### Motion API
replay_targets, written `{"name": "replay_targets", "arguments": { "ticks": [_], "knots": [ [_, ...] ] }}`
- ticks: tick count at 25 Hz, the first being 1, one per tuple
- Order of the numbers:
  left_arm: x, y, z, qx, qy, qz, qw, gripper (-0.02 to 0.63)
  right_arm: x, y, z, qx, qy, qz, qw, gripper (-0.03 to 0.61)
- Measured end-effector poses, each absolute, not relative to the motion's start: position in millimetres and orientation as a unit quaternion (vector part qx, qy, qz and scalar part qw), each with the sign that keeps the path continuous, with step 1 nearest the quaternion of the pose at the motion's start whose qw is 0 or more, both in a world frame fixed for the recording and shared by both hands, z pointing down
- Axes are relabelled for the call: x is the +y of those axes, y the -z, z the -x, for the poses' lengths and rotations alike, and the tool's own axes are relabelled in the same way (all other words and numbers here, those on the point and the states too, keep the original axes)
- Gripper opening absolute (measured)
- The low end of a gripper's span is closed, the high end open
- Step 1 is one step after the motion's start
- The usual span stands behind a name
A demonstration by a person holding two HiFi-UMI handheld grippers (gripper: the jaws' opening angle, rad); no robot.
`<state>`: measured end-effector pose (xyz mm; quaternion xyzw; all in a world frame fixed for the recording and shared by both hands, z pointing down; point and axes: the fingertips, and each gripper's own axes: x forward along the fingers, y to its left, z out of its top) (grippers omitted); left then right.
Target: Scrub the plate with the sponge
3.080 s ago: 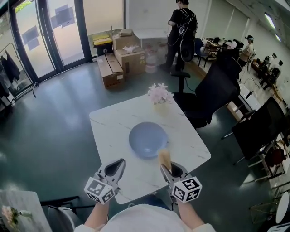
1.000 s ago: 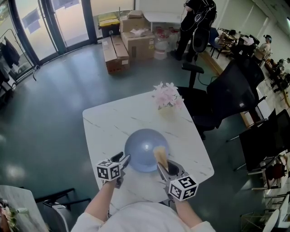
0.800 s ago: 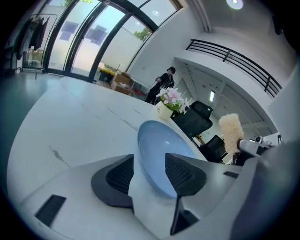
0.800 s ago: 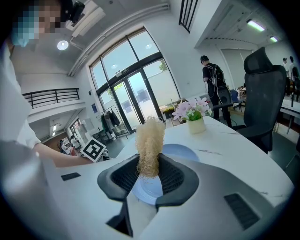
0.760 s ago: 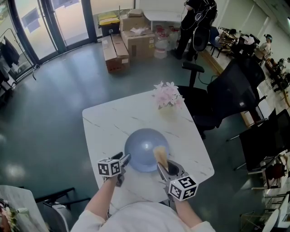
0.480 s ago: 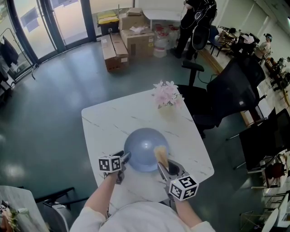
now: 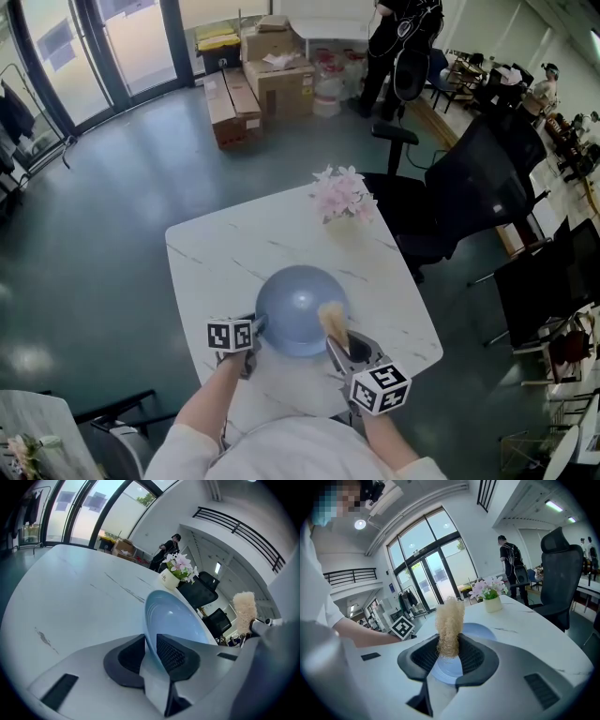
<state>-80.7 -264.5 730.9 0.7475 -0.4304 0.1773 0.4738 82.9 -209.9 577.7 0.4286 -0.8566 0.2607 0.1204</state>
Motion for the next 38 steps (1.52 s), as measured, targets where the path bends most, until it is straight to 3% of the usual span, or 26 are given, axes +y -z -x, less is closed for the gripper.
{"name": "replay_targets", "arguments": {
  "ticks": [8,27,38],
  "knots": [
    [-270.5,-721.5,77.8,-0.453,-0.167,-0.743,0.463,0.041,-208.2,-575.9,-88.5,-0.855,-0.259,-0.434,0.116,0.121],
    [-256.7,-648.3,84.4,-0.470,-0.062,-0.768,0.430,0.043,-198.4,-554.0,-82.6,-0.866,-0.227,-0.432,0.111,0.121],
    [-233.3,-578.7,84.0,-0.472,0.011,-0.794,0.382,0.043,-176.8,-533.9,-63.5,-0.890,-0.157,-0.400,0.154,0.121]
  ]
}}
